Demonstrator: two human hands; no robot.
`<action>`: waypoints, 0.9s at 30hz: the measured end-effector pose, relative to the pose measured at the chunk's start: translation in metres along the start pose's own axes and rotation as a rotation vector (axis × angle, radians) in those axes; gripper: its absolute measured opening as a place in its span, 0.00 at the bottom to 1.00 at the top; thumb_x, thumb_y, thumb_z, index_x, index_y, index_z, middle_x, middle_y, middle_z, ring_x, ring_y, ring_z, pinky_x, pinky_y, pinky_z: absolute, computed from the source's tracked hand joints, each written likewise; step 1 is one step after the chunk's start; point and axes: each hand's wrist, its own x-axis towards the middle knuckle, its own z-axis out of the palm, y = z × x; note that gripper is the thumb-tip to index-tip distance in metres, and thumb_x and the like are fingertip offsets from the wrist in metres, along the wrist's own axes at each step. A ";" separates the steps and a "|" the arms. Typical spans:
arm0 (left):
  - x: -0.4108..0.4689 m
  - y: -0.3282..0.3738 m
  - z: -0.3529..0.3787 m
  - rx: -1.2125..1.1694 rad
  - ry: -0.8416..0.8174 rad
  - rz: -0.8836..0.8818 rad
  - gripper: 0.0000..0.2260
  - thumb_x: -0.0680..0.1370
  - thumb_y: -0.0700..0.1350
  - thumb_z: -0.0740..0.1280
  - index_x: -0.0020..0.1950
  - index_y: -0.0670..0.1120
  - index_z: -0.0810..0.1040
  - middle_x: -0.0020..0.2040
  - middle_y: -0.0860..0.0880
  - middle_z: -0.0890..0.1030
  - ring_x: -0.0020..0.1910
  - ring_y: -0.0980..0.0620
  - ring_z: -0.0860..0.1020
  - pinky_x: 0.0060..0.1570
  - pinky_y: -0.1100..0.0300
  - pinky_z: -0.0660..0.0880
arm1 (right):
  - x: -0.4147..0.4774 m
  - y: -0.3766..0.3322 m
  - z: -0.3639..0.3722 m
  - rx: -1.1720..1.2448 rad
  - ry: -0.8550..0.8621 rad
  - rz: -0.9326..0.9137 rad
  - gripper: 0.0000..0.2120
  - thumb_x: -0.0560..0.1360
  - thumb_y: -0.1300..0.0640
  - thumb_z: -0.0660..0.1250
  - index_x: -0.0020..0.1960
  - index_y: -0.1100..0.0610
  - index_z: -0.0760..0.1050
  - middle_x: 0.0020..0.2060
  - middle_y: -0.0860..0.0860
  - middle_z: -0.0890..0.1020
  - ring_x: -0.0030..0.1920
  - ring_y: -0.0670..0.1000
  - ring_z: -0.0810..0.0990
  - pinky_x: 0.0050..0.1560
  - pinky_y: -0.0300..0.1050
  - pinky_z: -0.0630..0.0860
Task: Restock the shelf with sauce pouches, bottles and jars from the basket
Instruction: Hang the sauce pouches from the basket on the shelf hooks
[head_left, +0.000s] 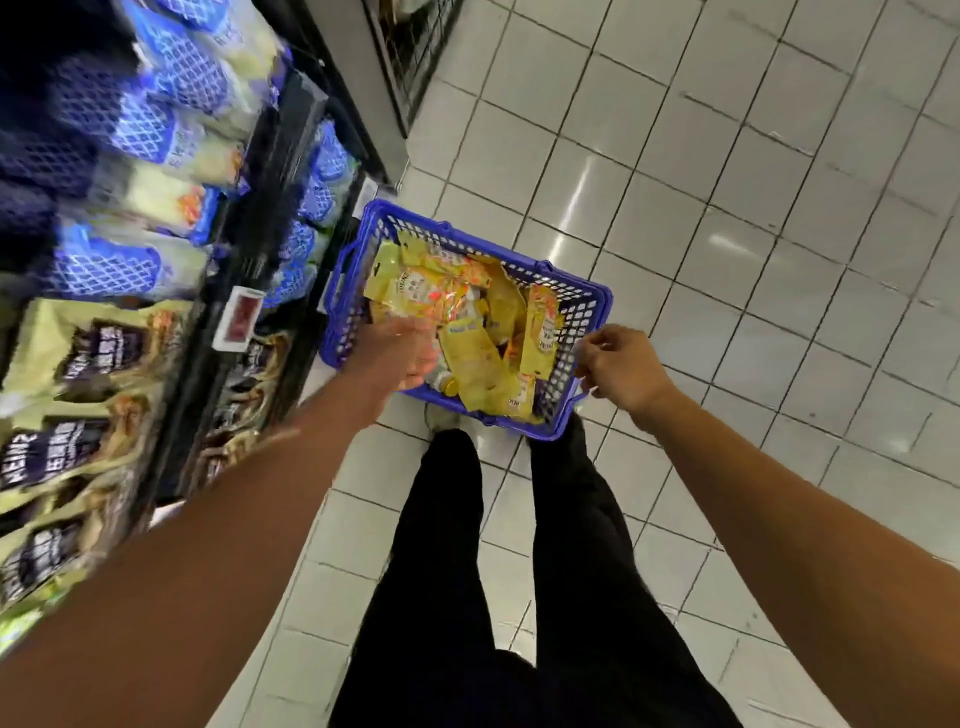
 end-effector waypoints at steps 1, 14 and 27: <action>0.017 -0.009 0.003 0.041 0.019 0.000 0.08 0.84 0.42 0.61 0.46 0.49 0.74 0.42 0.47 0.77 0.37 0.52 0.75 0.38 0.59 0.72 | 0.020 0.008 0.003 -0.025 -0.023 0.005 0.09 0.80 0.61 0.64 0.41 0.56 0.75 0.34 0.55 0.80 0.30 0.49 0.76 0.30 0.39 0.73; 0.259 -0.104 0.108 0.092 0.135 -0.121 0.18 0.75 0.35 0.69 0.64 0.48 0.75 0.48 0.47 0.77 0.43 0.49 0.78 0.45 0.51 0.81 | 0.260 0.099 0.052 -1.097 -0.314 -0.451 0.27 0.76 0.67 0.64 0.73 0.55 0.66 0.70 0.59 0.72 0.68 0.62 0.71 0.63 0.58 0.75; 0.355 -0.139 0.181 0.547 0.296 0.005 0.42 0.73 0.45 0.75 0.79 0.48 0.52 0.70 0.38 0.71 0.68 0.37 0.71 0.65 0.44 0.72 | 0.331 0.128 0.080 -1.696 -0.378 -0.998 0.34 0.72 0.56 0.72 0.76 0.53 0.65 0.71 0.55 0.69 0.75 0.61 0.60 0.77 0.63 0.52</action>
